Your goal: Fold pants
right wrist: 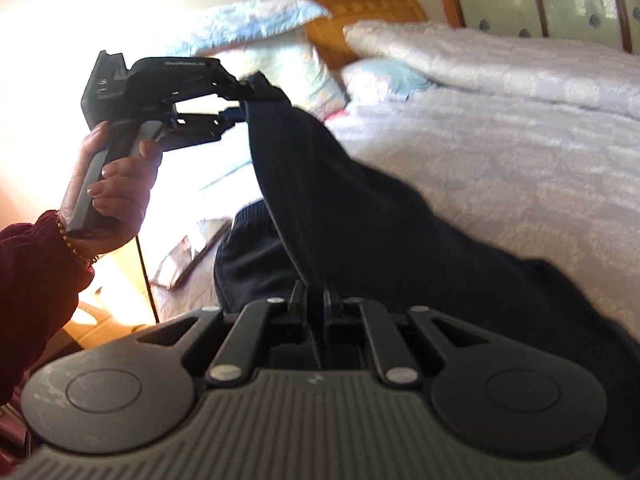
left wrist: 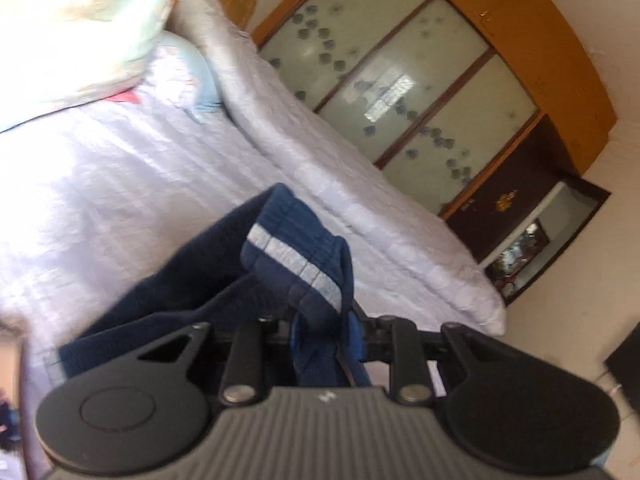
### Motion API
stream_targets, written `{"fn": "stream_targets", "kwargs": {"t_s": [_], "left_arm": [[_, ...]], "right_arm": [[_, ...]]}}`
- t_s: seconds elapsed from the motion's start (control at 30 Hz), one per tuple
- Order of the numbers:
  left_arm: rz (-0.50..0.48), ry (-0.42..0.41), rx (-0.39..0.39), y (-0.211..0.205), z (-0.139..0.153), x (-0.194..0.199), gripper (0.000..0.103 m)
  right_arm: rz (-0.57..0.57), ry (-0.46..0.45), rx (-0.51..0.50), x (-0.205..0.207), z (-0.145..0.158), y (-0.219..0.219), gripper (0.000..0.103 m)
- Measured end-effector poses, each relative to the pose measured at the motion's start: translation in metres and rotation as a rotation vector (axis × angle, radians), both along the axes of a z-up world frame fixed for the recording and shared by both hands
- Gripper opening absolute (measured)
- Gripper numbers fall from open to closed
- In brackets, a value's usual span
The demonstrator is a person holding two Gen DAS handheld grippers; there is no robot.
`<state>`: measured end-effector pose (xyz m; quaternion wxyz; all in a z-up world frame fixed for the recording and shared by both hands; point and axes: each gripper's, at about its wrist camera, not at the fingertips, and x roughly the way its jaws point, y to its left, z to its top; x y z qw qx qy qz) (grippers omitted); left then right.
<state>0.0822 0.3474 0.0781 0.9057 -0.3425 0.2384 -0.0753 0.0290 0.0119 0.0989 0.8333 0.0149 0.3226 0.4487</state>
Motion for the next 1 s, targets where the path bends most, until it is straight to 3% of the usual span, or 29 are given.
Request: {"fn": "stream_targets", "kwargs": {"t_s": [0.1,0.13,0.17,0.23,0.33,0.4,0.47,0.5,0.67,0.77,0.87,1.0], "left_arm": [[0.105,0.265,-0.059,0.021,-0.066,-0.009,0.023],[0.136,0.327,-0.089,0.026,-0.085,-0.016,0.028],[0.156,0.339,-0.134,0.031,-0.097,-0.026,0.029],[0.184,0.304,-0.201,0.036,-0.099,-0.043,0.030],[0.245,0.265,-0.185,0.036,-0.080,-0.056,0.033],[0.254,0.224,-0.181,0.029,-0.067,-0.058,0.041],[0.244,0.207,-0.178,0.026,-0.054,-0.058,0.057],[0.242,0.215,-0.167,0.023,-0.051,-0.054,0.059],[0.237,0.234,-0.066,0.001,-0.035,-0.050,0.056],[0.238,0.205,-0.096,-0.011,-0.026,-0.061,0.057],[0.193,0.150,-0.081,-0.032,-0.016,-0.071,0.056],[0.149,0.114,0.015,-0.070,0.000,-0.073,0.057]], "right_arm": [[0.045,0.103,-0.087,0.002,-0.035,0.019,0.010],[0.058,0.138,-0.114,0.002,-0.046,0.023,0.012],[0.064,0.157,-0.118,0.001,-0.053,0.025,0.013],[0.075,0.156,-0.107,-0.002,-0.052,0.025,0.017],[0.082,0.177,-0.103,-0.001,-0.047,0.022,0.017],[0.075,0.176,-0.093,-0.004,-0.043,0.020,0.017],[0.074,0.165,-0.105,-0.009,-0.043,0.022,0.017],[0.075,0.161,-0.122,-0.008,-0.044,0.024,0.014],[0.090,0.117,-0.136,-0.015,-0.038,0.030,0.013],[0.093,0.224,-0.114,-0.008,-0.049,0.026,0.023],[0.073,0.310,-0.058,-0.002,-0.046,0.011,0.023],[-0.013,0.243,0.002,-0.008,-0.020,-0.034,0.024]]}}
